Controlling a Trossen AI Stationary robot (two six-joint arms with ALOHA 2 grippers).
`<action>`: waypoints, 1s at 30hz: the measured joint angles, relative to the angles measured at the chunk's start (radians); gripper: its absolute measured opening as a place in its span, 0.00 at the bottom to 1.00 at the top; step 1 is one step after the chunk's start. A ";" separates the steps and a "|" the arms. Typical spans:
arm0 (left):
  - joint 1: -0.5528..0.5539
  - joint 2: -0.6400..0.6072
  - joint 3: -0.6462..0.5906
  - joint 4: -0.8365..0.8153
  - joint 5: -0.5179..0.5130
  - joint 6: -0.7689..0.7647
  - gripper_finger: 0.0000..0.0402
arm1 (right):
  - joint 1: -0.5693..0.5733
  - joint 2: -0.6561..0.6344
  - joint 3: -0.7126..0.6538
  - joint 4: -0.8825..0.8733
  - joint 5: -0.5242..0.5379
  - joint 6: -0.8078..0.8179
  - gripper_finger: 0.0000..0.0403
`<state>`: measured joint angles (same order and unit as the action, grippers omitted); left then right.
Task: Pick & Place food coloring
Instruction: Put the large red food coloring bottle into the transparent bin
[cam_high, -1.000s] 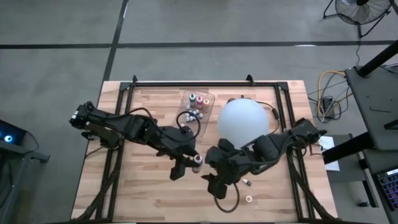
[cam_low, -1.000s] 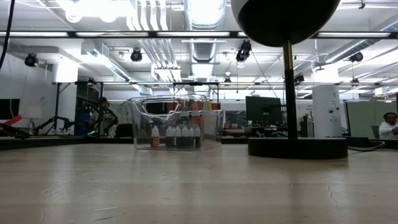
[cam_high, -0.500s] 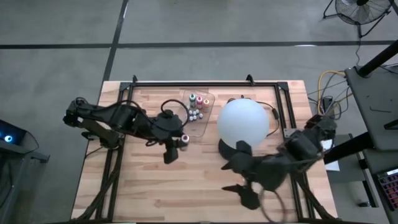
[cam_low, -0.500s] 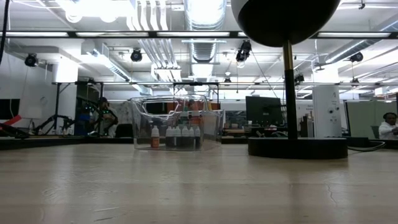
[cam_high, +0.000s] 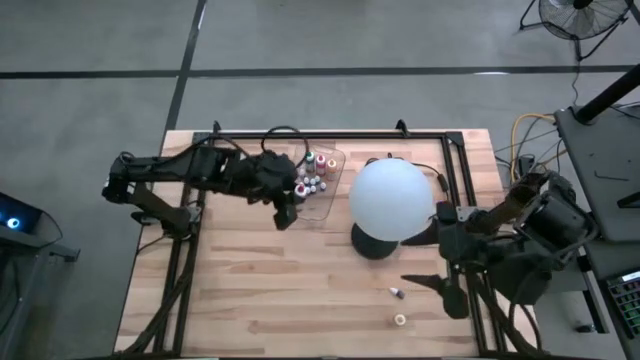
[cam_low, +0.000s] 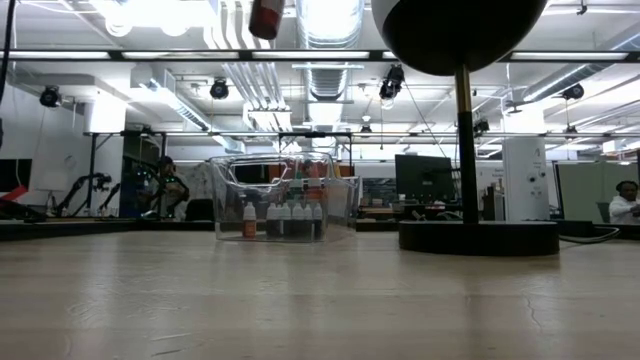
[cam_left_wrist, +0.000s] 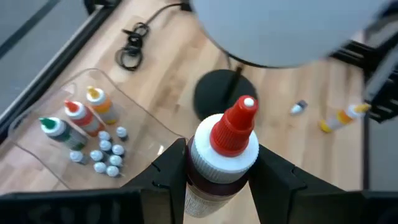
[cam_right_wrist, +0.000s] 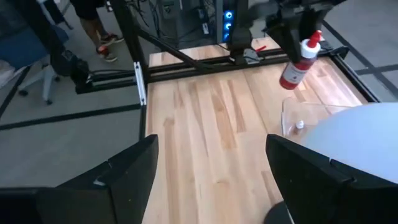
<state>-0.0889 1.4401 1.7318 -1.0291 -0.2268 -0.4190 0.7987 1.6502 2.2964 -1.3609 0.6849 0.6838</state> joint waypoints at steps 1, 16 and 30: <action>0.013 -0.002 -0.009 0.011 0.000 0.005 0.28 | 0.005 -0.006 0.000 -0.009 0.003 0.005 0.72; 0.183 -0.102 -0.410 0.339 0.117 0.116 0.28 | 0.015 -0.016 -0.002 -0.057 0.133 0.029 0.73; 0.302 -0.092 -0.701 0.697 0.174 0.240 0.28 | 0.016 -0.086 0.002 -0.206 0.333 0.258 0.78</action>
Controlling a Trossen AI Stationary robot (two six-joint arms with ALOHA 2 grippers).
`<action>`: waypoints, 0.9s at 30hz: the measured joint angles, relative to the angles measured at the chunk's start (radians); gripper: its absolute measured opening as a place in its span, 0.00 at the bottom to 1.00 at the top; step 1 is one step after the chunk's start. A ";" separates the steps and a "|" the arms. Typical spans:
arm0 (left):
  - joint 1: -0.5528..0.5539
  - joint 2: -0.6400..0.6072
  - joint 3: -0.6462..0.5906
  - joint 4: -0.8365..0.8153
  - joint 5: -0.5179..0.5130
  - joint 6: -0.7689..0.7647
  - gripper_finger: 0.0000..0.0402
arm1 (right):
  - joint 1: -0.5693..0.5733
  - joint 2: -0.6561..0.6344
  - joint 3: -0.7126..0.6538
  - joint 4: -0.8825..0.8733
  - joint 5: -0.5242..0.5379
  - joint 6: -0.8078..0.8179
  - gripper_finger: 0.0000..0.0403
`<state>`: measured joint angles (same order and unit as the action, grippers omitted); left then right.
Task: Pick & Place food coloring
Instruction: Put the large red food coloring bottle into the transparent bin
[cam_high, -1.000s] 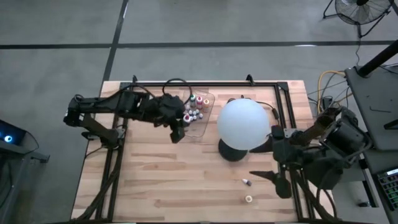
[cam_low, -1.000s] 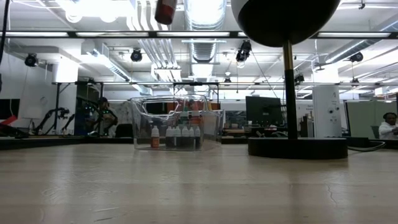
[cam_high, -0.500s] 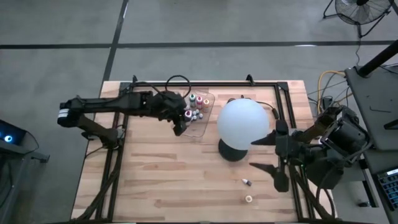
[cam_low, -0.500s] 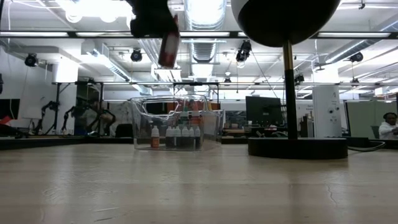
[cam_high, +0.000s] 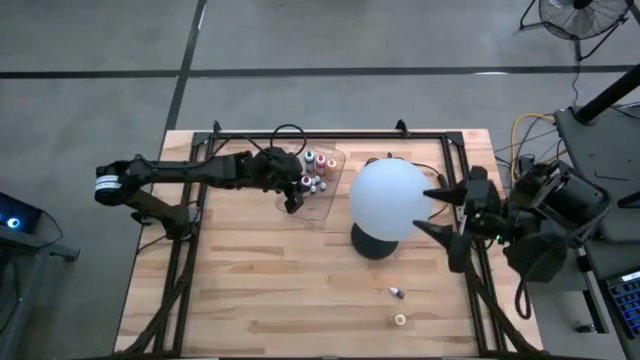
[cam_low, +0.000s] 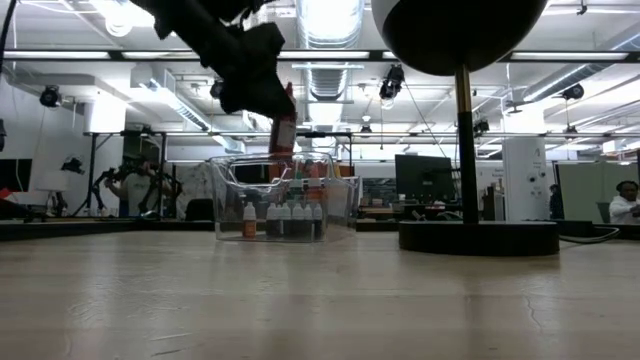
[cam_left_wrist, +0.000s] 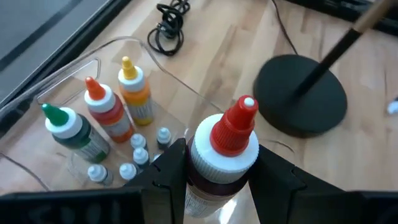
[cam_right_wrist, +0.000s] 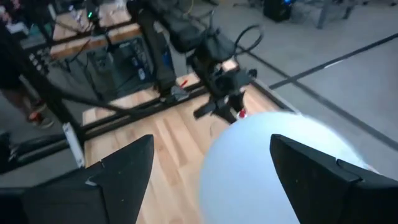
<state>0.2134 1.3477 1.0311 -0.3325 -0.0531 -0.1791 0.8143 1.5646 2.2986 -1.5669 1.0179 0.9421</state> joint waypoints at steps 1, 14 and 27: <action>0.006 0.004 -0.018 0.034 0.004 0.000 0.28 | 0.000 -0.006 0.000 0.000 0.012 -0.001 0.78; 0.048 0.144 -0.092 0.293 0.055 0.012 0.28 | 0.000 -0.058 0.000 0.022 0.034 0.000 0.78; 0.053 0.267 -0.092 0.413 0.096 0.053 0.28 | -0.001 -0.059 0.000 0.029 0.034 0.000 0.77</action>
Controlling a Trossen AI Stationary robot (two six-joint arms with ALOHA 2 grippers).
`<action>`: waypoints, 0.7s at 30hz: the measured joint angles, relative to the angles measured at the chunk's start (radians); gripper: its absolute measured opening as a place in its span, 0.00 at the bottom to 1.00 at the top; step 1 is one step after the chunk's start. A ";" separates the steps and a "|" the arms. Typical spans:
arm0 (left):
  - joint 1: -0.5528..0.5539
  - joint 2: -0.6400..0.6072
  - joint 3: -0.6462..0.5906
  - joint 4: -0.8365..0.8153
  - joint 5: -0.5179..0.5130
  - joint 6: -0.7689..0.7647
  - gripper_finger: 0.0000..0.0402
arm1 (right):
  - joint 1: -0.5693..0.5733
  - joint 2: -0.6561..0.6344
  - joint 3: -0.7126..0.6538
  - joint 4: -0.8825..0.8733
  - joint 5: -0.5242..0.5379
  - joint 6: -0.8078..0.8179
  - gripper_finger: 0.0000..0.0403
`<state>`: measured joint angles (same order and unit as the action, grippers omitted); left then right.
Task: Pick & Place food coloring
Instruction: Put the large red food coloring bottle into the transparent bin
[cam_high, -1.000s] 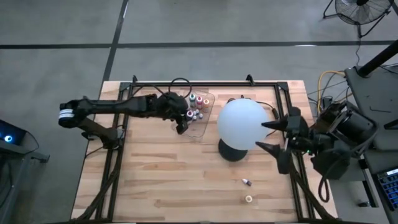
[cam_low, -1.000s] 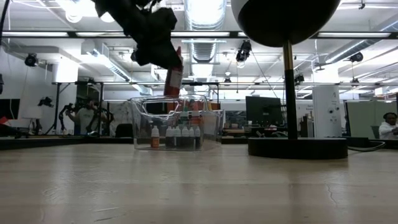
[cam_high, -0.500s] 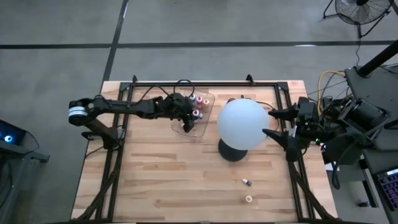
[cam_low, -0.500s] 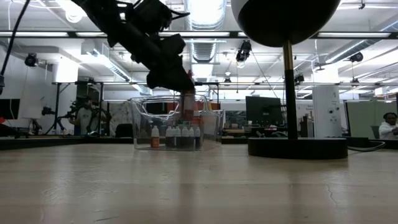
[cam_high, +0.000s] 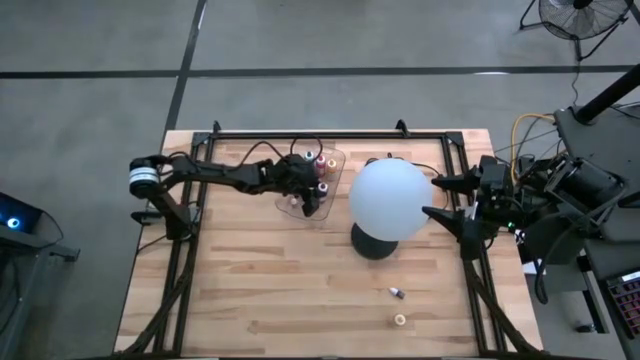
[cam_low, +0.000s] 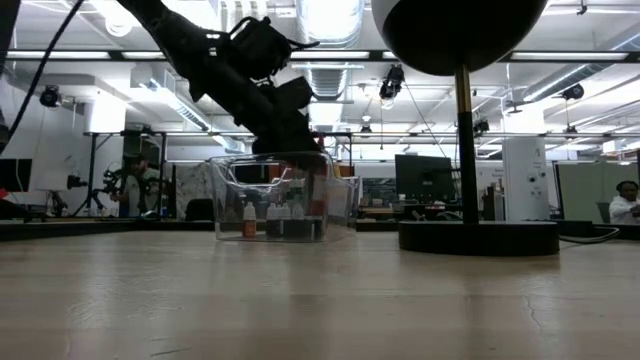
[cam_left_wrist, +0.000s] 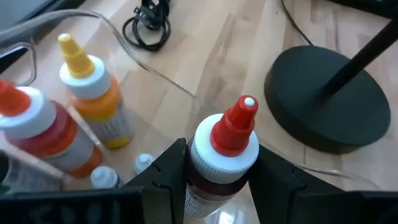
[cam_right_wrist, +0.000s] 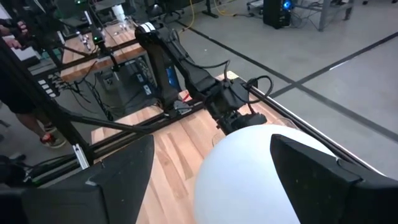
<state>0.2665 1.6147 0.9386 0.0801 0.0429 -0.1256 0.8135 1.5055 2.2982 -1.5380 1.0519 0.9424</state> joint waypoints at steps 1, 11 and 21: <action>0.002 0.011 0.000 0.015 0.000 0.004 0.28 | 0.000 0.000 0.000 0.000 0.000 0.000 0.77; 0.026 0.070 -0.003 0.072 -0.023 -0.004 0.28 | 0.000 0.001 0.000 0.004 -0.002 0.027 0.76; 0.028 0.071 -0.003 0.039 -0.026 -0.028 0.39 | 0.000 0.001 -0.001 0.008 -0.004 0.026 0.76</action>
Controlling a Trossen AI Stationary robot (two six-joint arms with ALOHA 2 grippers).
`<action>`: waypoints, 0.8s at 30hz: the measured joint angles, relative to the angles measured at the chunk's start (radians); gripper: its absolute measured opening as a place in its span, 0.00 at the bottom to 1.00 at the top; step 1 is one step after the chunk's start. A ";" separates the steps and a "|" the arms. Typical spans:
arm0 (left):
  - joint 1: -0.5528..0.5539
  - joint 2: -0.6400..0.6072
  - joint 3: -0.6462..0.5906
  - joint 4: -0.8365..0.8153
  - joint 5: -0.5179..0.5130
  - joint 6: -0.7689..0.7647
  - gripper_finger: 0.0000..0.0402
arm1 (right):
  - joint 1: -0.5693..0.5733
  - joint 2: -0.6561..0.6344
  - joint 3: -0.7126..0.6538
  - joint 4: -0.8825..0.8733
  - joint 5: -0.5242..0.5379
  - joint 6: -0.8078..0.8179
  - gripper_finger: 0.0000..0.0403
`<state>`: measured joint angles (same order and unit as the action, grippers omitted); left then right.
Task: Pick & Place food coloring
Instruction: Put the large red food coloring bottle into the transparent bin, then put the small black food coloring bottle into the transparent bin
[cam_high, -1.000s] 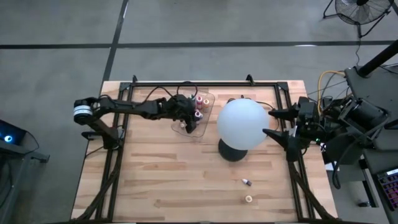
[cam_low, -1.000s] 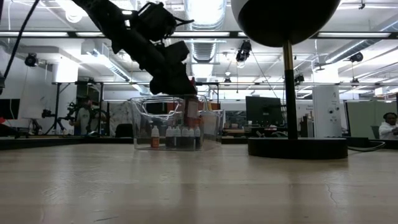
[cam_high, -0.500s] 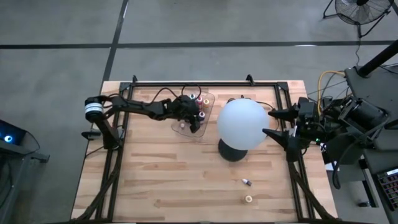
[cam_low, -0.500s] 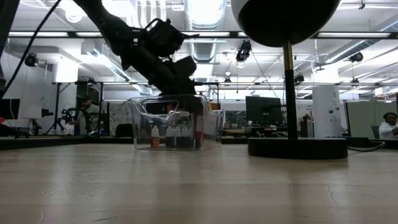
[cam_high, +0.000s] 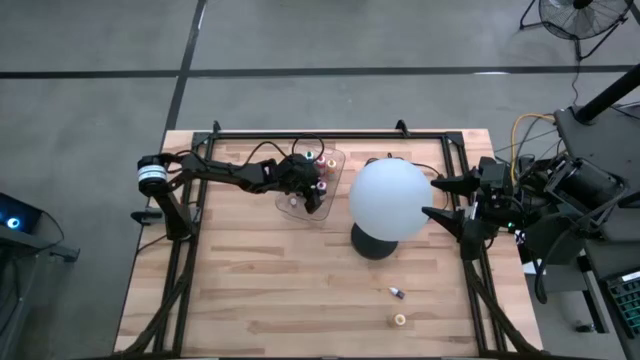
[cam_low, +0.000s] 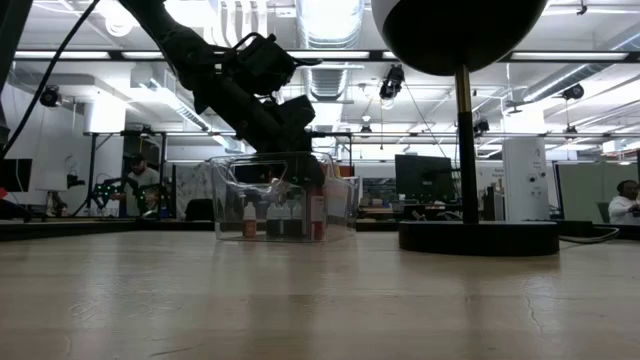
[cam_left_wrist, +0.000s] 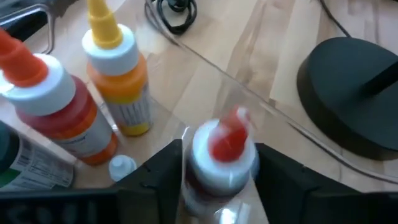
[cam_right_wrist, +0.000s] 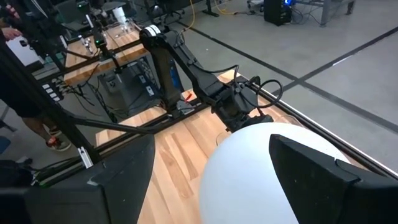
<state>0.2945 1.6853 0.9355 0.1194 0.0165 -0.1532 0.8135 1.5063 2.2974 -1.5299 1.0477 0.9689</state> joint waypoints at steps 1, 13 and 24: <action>0.000 -0.001 0.000 0.001 0.001 0.000 0.41 | 0.000 0.000 0.000 0.000 0.000 -0.003 0.77; -0.004 -0.045 0.065 -0.132 0.020 0.001 0.65 | 0.000 0.000 0.000 0.000 0.000 -0.006 0.76; -0.039 -0.291 0.181 -0.418 -0.089 -0.040 0.65 | 0.008 0.000 -0.001 -0.005 -0.031 0.008 0.79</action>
<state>0.2551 1.3947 1.1160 -0.2983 -0.0721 -0.1931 0.8217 1.5066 2.2963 -1.5352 1.0171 0.9771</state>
